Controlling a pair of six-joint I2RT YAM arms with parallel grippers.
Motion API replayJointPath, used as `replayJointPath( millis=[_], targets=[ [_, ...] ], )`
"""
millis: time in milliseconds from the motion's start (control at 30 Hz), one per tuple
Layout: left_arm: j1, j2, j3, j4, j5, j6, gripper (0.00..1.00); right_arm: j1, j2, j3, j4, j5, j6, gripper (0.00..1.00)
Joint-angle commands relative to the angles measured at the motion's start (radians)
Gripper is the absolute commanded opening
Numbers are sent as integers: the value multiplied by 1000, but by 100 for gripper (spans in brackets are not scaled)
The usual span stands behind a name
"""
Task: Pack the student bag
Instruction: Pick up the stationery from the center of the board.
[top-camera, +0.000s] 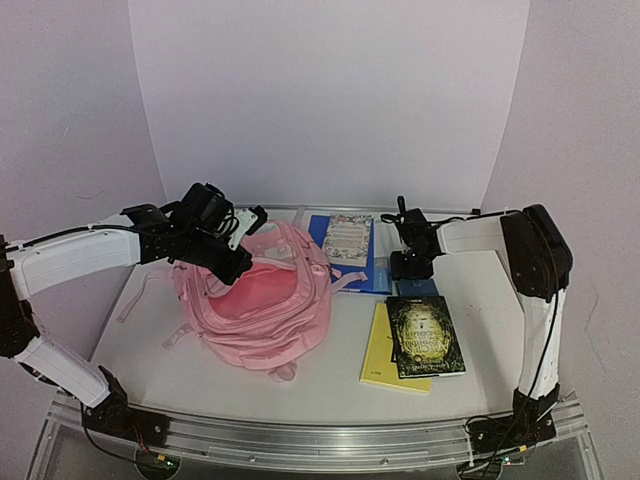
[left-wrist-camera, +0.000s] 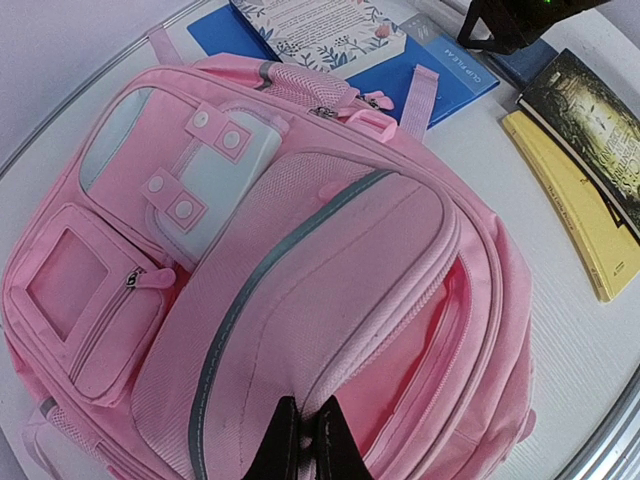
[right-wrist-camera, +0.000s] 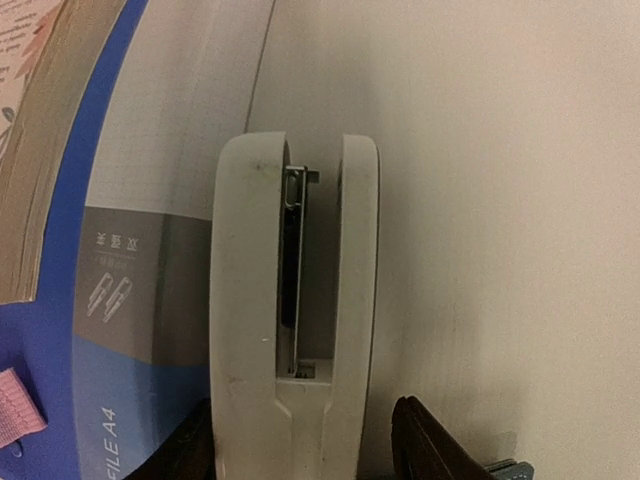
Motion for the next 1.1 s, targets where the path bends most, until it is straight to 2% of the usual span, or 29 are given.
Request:
replayJointPath(
  millis=[0,67,233,367,667,767,933,1067],
  targets=[
    [1,-19,24,134,16,-18,0,2,12,38,-17,-1,17,47],
    [1,-21,23,136,12,-17,0,3,6,35,-17,9,18,39],
    [1,-23,6,147,11,-17,0,3,-50,25,-13,24,16,27],
    [1,-18,8,145,21,-20,0,3,-137,11,-14,18,5,23],
    [1,-9,5,146,45,-32,0,28,-382,-115,-48,-188,-21,19],
    [1,5,12,138,42,-33,0,94,-464,-162,-81,-253,-15,19],
    [1,0,8,144,42,-32,0,281,-548,-197,-108,-352,61,20],
    [1,-1,9,143,48,-32,0,394,-589,-233,-25,-428,179,21]
  ],
)
